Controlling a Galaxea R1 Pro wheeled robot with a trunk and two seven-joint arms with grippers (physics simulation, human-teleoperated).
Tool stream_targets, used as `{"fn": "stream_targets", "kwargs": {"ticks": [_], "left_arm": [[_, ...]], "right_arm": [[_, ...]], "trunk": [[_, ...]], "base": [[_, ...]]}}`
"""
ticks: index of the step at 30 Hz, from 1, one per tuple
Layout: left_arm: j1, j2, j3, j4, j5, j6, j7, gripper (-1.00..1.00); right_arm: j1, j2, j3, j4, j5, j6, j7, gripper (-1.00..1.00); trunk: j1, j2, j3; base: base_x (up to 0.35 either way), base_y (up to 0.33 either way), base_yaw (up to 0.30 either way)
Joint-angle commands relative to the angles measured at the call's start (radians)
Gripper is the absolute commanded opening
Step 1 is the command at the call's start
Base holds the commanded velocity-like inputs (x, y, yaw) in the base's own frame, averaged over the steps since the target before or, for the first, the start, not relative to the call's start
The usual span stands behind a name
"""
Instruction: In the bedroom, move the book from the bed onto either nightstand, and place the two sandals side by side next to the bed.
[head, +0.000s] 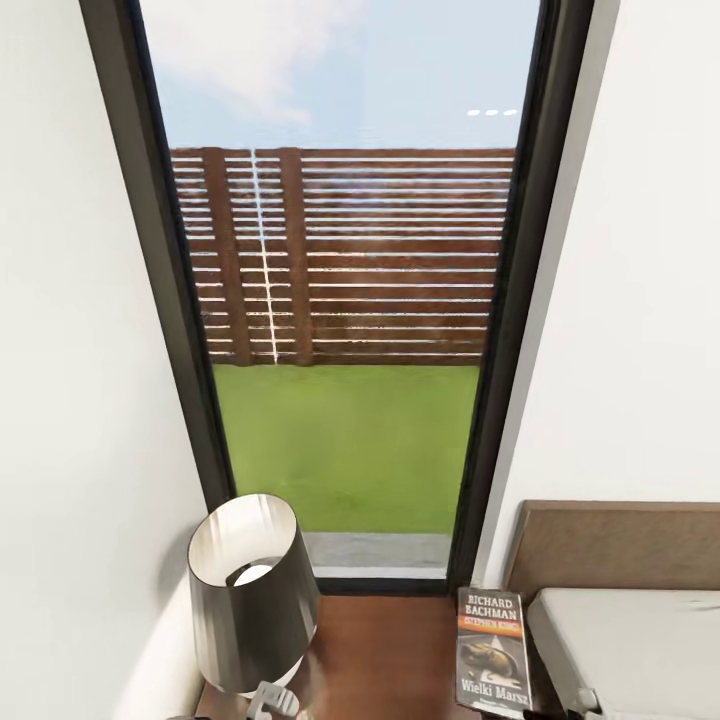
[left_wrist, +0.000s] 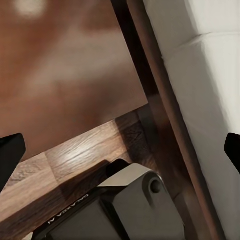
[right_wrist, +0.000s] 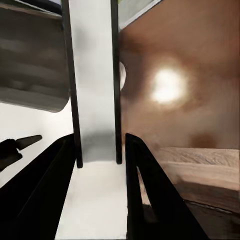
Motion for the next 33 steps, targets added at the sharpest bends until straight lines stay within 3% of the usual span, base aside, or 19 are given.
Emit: {"fn": "stream_targets", "kwargs": {"ticks": [1, 5, 6, 11, 16, 30, 33], "left_arm": [[-0.001, 0.000, -0.008, 0.000, 0.009, 0.000, -0.003, 1.00], [-0.001, 0.000, -0.007, -0.002, 0.011, 0.000, -0.004, 1.00], [-0.001, 0.000, -0.007, -0.002, 0.012, 0.000, -0.003, 1.00], [-0.001, 0.000, -0.004, -0.007, 0.013, -0.001, -0.001, 1.00], [-0.001, -0.009, -0.002, -0.011, 0.015, 0.000, -0.005, 1.00], [-0.001, -0.017, 0.003, -0.011, 0.015, 0.000, -0.005, 1.00], [-0.001, -0.017, 0.033, -0.011, 0.014, -0.001, -0.005, 1.00]], "right_arm": [[-0.002, 0.011, -0.002, -0.001, -0.006, 0.030, -0.006, -1.00], [-0.011, 0.106, -0.002, -0.008, -0.007, 0.110, -0.095, -1.00], [-0.030, 0.154, -0.002, -0.047, -0.010, 0.122, -0.145, -1.00], [-0.044, 0.204, -0.002, -0.174, -0.019, 0.172, -0.188, -1.00], [-0.049, 0.263, -0.002, -0.317, -0.021, 0.347, -0.196, -1.00], [-0.050, 0.277, -0.002, -0.344, -0.024, 0.388, -0.197, -1.00], [-0.050, 0.278, -0.003, -0.338, -0.024, 0.390, -0.197, -1.00]], "trunk": [[0.004, -0.009, -0.005], [0.020, -0.037, -0.018], [0.023, -0.044, -0.021], [0.043, -0.079, -0.036], [0.062, -0.114, -0.052], [0.115, -0.212, -0.096], [0.127, -0.233, -0.105]], "base": [[0.000, 0.000, 0.000], [0.000, 0.000, 0.000], [0.000, 0.000, 0.000], [0.000, 0.000, 0.000], [0.000, 0.000, 0.000], [0.000, 0.000, 0.000], [0.000, 0.000, 0.000]]}}
